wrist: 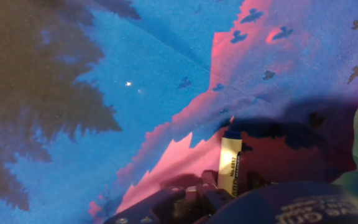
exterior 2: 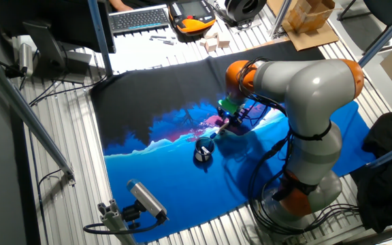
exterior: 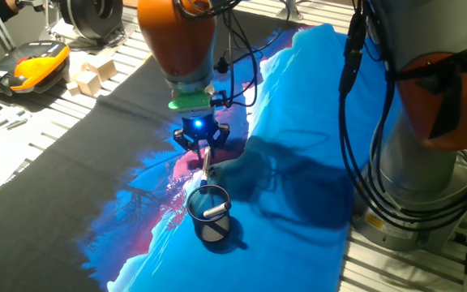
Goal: Put the pen into the pen holder
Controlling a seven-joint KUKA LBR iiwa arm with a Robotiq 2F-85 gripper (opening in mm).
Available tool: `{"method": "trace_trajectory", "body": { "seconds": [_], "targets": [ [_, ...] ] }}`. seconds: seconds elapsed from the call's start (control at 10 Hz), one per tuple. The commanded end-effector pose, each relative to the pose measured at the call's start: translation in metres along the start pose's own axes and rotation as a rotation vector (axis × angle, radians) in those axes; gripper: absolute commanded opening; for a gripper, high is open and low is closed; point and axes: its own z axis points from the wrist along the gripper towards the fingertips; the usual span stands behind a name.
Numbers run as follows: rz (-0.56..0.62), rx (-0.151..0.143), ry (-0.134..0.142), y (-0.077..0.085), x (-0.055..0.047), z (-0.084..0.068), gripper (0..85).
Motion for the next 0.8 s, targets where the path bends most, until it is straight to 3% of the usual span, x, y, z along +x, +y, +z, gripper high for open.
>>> {"method": "trace_trajectory", "body": {
  "seconds": [0.0,0.5,0.6,0.7],
  "targets": [
    [0.001,-0.003,0.003,-0.0001,0.0,0.0012,34.0],
    [0.0,-0.008,0.005,-0.0014,-0.0004,0.0058,34.0],
    [-0.007,-0.008,0.004,-0.0018,-0.0004,0.0069,17.0],
    [-0.013,-0.012,0.006,-0.0024,-0.0004,0.0071,17.0]
  ]
}}
